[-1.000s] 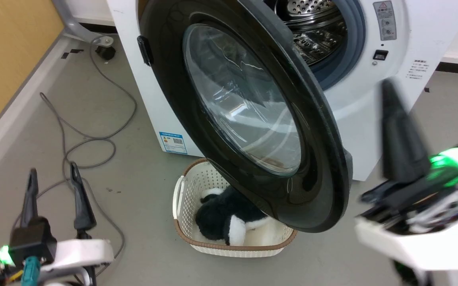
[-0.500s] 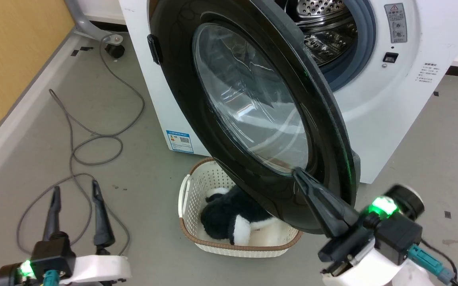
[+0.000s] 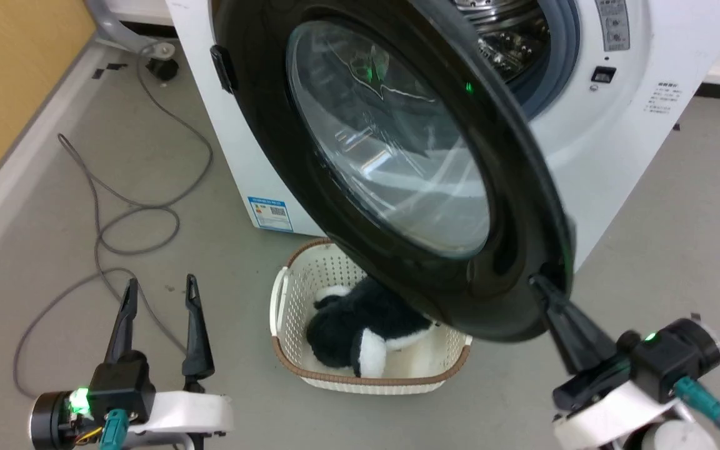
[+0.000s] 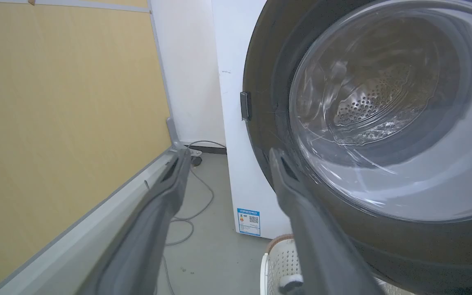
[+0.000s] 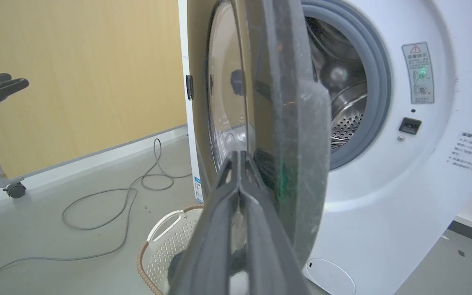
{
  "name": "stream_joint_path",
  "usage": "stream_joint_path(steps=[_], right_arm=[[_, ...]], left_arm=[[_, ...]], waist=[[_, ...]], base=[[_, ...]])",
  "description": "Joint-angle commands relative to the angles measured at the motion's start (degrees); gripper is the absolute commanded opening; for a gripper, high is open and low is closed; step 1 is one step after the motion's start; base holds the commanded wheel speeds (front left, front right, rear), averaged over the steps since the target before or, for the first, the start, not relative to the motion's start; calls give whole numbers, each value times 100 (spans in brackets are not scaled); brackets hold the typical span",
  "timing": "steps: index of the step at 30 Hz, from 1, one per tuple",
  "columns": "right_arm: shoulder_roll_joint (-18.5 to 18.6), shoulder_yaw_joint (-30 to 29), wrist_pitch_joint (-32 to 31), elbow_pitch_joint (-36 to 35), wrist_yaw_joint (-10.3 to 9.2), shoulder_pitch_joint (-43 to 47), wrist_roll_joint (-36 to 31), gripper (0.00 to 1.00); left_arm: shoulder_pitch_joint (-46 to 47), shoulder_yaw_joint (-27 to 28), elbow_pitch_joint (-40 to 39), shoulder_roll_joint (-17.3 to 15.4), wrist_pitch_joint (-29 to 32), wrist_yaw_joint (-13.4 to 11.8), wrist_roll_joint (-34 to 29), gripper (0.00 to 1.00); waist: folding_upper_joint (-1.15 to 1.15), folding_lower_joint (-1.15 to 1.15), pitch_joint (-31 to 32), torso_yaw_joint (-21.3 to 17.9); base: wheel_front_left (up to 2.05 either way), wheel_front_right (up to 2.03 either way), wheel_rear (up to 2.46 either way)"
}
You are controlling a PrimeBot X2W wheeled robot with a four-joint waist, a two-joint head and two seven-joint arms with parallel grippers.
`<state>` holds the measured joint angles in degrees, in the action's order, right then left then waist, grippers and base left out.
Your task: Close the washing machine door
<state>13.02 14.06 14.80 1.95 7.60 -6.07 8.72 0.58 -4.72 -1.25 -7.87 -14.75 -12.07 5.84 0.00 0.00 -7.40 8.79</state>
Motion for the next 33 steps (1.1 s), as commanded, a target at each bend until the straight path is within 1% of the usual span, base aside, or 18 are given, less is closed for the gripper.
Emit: stream_joint_path(steps=[1,7,11,14,20,24,29,30,33], right_arm=[[-7,-160,19,143,-11,-153,-65,0],[-153,-791,19,644,-11,-691,-170,0],[-81,-1069,19,1028,-11,-1218,-260,0],[28,-1143,19,1305,-11,-1645,-206,0],[381,-1182,19,1798,-11,-2550,-206,0],[588,-1203,19,2236,-11,-3119,-302,0],[712,-1329,20,2847,-11,-3708,-396,0],[712,-1329,20,2847,-11,-3708,-396,0],[734,-1342,20,3185,-11,-4040,-414,0]], left_arm=[[124,-7,15,45,-25,38,-66,100],[339,-42,32,161,-25,142,-161,100],[493,-69,12,238,-25,182,-209,100],[617,-70,-5,282,-25,202,-236,100],[854,-81,-22,347,-25,233,-294,100],[999,-113,-32,382,-25,261,-318,100],[1110,-136,-29,416,-25,278,-328,100],[1110,-136,-29,416,-25,278,-328,100],[1130,-125,-26,429,-25,282,-338,100]], waist=[[0,0,-85,-28],[0,0,-390,-29],[0,0,-680,-24],[0,0,-897,-14],[0,0,-1259,40],[0,0,-1443,99],[0,0,-1578,163],[0,0,-1578,163],[0,0,-1631,177]], base=[[0,0,0],[0,0,0],[0,0,0],[0,0,0],[0,0,0],[0,0,0],[0,0,0],[0,0,0],[0,0,0]])
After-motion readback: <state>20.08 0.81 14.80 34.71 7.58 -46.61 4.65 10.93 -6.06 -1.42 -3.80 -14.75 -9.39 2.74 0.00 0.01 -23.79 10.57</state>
